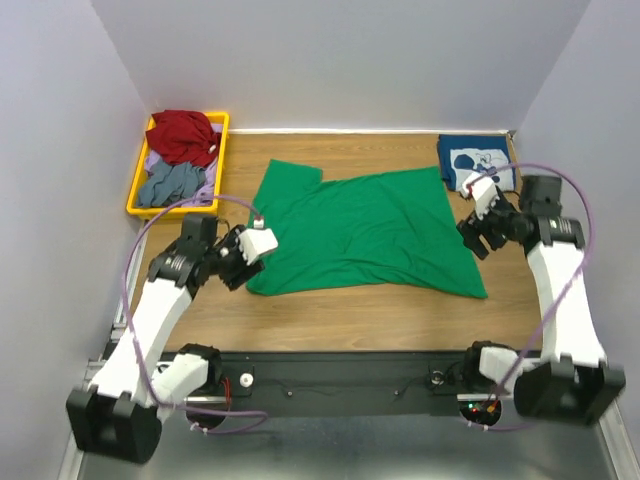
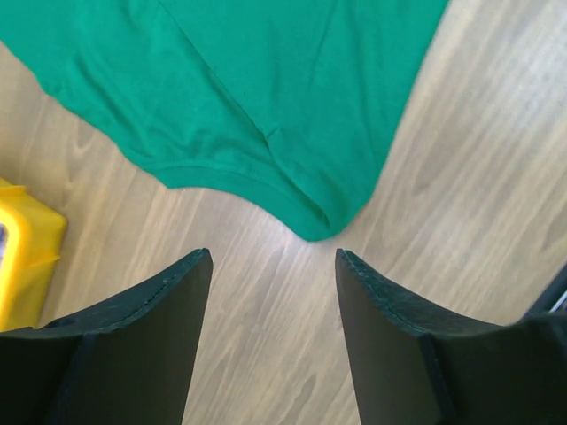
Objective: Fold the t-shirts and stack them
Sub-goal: Flatten the tshirt out
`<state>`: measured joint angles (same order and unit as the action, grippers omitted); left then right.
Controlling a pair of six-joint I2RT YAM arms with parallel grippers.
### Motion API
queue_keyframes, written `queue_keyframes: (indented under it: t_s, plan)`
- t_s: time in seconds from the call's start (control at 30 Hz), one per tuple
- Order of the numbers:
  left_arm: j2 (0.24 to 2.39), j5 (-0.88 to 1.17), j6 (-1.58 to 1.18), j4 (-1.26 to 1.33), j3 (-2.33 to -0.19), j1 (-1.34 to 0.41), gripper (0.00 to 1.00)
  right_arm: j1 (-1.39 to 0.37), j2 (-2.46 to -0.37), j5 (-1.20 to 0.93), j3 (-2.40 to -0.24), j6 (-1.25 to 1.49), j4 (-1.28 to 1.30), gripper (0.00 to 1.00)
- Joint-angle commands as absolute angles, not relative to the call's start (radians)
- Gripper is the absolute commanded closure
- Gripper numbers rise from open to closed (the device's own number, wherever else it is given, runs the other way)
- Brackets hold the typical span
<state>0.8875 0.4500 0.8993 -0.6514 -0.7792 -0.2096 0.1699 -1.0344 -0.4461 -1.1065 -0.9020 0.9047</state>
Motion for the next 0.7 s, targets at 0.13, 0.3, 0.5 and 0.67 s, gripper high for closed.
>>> queue_keyframes:
  t_s: [0.13,0.3,0.5,0.67]
  plan:
    - [1.241,0.508,0.661,-0.447,-0.957,-0.209,0.44,0.173,-1.38,-0.54,-1.189,-0.726,0.917,0.39]
    - [1.424,0.544,0.572,-0.353,-1.043,-0.216,0.46,0.173,-1.509,-0.522,-1.21,-0.64,0.873,0.45]
    - [1.647,0.597,0.45,-0.269,-1.262,-0.238,0.58,0.173,-1.614,-0.517,-1.206,-0.568,0.839,0.53]
    - [1.778,0.627,0.385,-0.236,-1.361,-0.25,0.68,0.173,-1.623,-0.514,-1.204,-0.535,0.825,0.55]
